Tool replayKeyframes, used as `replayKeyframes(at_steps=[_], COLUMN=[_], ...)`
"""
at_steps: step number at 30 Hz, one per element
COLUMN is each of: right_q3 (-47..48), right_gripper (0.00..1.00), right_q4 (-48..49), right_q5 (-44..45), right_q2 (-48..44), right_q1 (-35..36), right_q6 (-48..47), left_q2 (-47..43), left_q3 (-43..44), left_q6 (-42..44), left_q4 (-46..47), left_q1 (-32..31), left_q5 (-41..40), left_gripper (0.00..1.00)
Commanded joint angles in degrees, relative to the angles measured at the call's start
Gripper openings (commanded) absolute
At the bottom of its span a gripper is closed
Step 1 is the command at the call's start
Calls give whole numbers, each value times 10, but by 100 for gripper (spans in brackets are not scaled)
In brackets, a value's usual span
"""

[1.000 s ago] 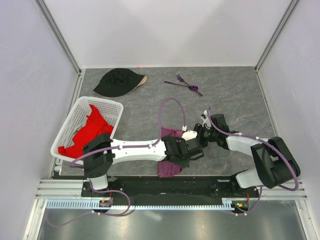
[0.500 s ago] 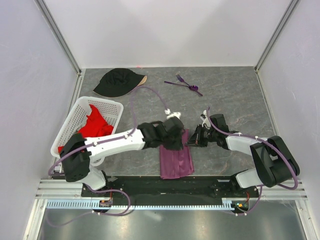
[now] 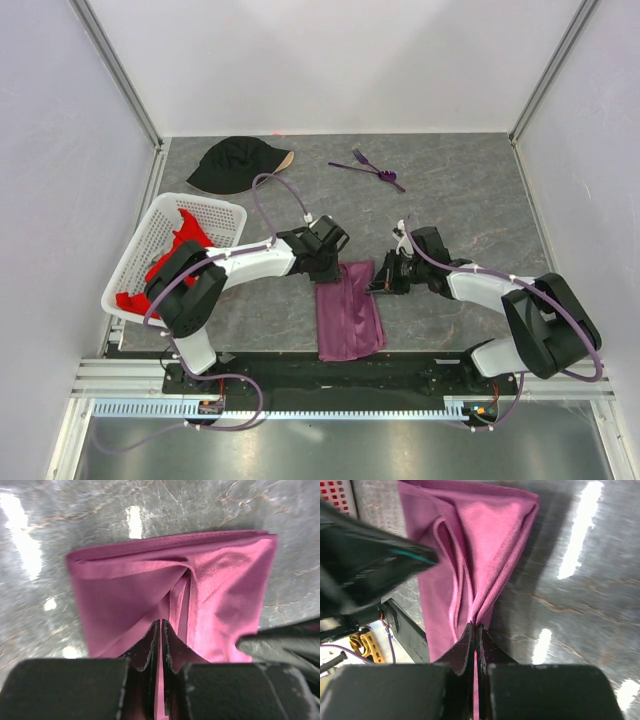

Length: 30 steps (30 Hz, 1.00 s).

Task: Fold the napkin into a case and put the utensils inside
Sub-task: Fold the 2/3-rectangle-folded napkin at the center of the board.

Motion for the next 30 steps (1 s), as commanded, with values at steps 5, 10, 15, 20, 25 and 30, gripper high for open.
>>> replayKeyframes(at_steps=[5,10,15,20,25,30], right_q3=[56,58,50,54,58,63], right_gripper=[0,0,0,0,0,0], right_q4=[5,69,127,113,86,70], right_q5=[49,59,73,83,89,97], right_q2=[-12,27,66,67,61,56], right_q1=[69,110,127,127,127,127], right_q6=[32,84,123,106,87,76], left_q2=[33,41,31,-23,-75,-86], left_q3=[-17,-26,-32,-38,-42,-75], left_q6=[17,13,10,1,9,17], left_q4=[68,83,91,60,7,13], left_q1=[0,0,1,14,36,38], left_q5=[30,31,38,42,49,63], left_gripper=[8,8,8,14,15,9])
